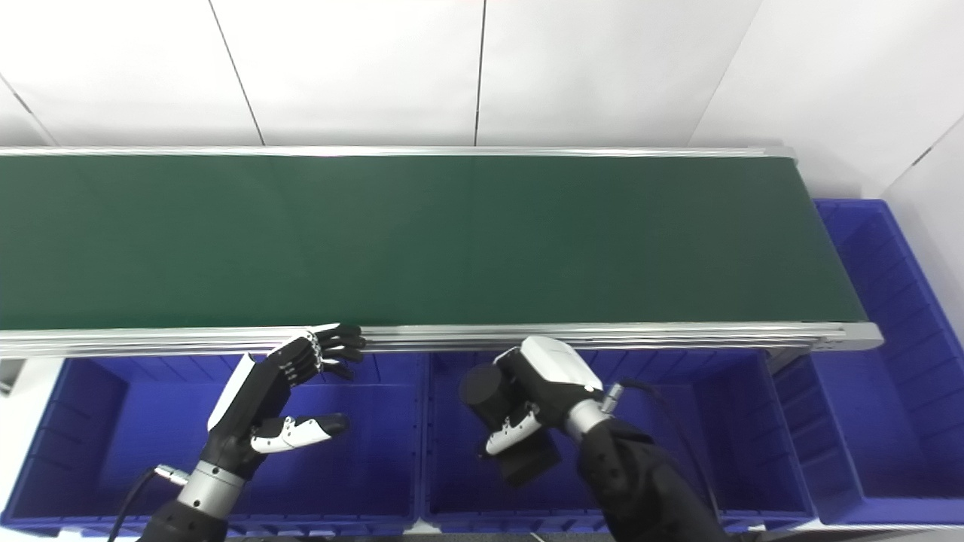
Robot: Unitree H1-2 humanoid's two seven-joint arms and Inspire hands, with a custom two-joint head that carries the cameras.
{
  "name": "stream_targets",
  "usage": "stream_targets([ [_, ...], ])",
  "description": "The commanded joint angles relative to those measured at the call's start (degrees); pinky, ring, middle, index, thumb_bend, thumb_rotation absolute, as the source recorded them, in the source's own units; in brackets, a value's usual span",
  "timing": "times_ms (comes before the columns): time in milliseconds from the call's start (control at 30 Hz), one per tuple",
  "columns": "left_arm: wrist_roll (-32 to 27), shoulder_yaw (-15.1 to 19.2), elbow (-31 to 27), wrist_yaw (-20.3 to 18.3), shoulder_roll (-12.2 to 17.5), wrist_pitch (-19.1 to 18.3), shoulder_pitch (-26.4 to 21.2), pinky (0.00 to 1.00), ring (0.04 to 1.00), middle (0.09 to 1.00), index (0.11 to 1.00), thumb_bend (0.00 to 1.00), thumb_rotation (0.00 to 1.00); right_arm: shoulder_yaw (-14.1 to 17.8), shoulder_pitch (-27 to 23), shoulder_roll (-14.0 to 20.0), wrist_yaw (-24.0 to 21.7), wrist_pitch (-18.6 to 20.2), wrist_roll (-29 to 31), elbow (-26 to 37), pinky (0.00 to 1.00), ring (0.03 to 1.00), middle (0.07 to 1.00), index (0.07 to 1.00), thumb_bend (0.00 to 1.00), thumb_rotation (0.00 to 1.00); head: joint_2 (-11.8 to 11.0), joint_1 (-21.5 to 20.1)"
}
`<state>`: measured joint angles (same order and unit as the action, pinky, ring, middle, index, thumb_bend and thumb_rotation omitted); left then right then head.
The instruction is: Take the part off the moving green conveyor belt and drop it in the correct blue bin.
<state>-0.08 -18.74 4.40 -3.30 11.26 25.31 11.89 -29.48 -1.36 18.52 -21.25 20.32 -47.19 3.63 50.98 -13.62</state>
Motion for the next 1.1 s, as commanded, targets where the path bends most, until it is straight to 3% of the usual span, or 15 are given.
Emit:
stream_targets([
  [0,-0.11,0.84,-0.49,-1.5,-0.46,1.62,-0.75,0.57,0.669,0.721,0.742,0.79,0.48,-1.09,-0.88,0.86,1.17,-0.07,-4.23,0.57,0.58,0.753,0.871,0.742,0.63,0.09,-0.02,0.08],
  [67,-0.01,1.33,-0.4,-2.17,-0.88,1.62,-0.65,0.57,0.671,0.722,0.742,0.78,0.48,-1.82,-0.6,1.17,1.6,-0.35,-6.7,1.27,0.62,0.797,0.891,0.786,0.65,0.11,-0.01,0.13],
  [133,-0.33,1.81,-0.35,-2.92,-1.34,1.62,-0.44,0.57,0.673,0.722,0.739,0.79,0.48,-1.94,0.06,1.39,2.09,-0.3,-8.98,2.62,0.75,0.872,0.925,0.818,0.65,0.2,-0.04,0.13],
  [233,-0.67,2.38,-0.43,-4.03,-1.86,1.61,-0.2,0.57,0.671,0.721,0.737,0.8,0.48,-1.22,1.47,1.27,4.68,-0.95,-11.02,4.02,0.85,0.934,0.972,0.845,0.69,0.25,0.04,0.34],
  [433,-0.01,3.2,-1.0,-5.3,-2.32,1.61,0.32,0.57,0.673,0.723,0.739,0.79,0.48,1.88,5.78,0.14,9.22,-1.93,-10.43,9.61,0.92,0.999,1.0,0.891,0.75,0.32,0.35,0.69],
  [633,-0.29,4.06,-1.51,-6.75,-2.3,1.59,0.49,0.57,0.679,0.728,0.741,0.79,0.47,9.19,12.65,-5.86,18.13,-7.26,2.52,14.63,0.83,0.962,0.997,0.911,0.8,0.28,0.83,0.64],
  [767,-0.73,4.75,-1.61,-7.59,-2.38,1.6,0.61,0.57,0.682,0.73,0.742,0.8,0.46,13.24,16.78,-10.31,23.16,-14.76,14.08,15.94,0.69,0.86,0.922,0.902,0.77,0.26,1.02,0.47],
  [900,-0.75,5.25,-1.74,-7.94,-2.35,1.59,0.74,0.57,0.682,0.73,0.743,0.8,0.46,15.14,18.7,-13.15,23.85,-19.23,22.52,15.11,0.63,0.781,0.88,0.884,0.76,0.28,1.32,0.78],
  [1067,-0.33,5.76,-2.13,-8.03,-2.46,1.58,1.07,0.58,0.691,0.737,0.747,0.8,0.44,14.91,19.47,-13.73,21.19,-18.92,28.59,14.63,0.66,0.763,0.853,0.893,0.77,0.26,1.71,1.47],
])
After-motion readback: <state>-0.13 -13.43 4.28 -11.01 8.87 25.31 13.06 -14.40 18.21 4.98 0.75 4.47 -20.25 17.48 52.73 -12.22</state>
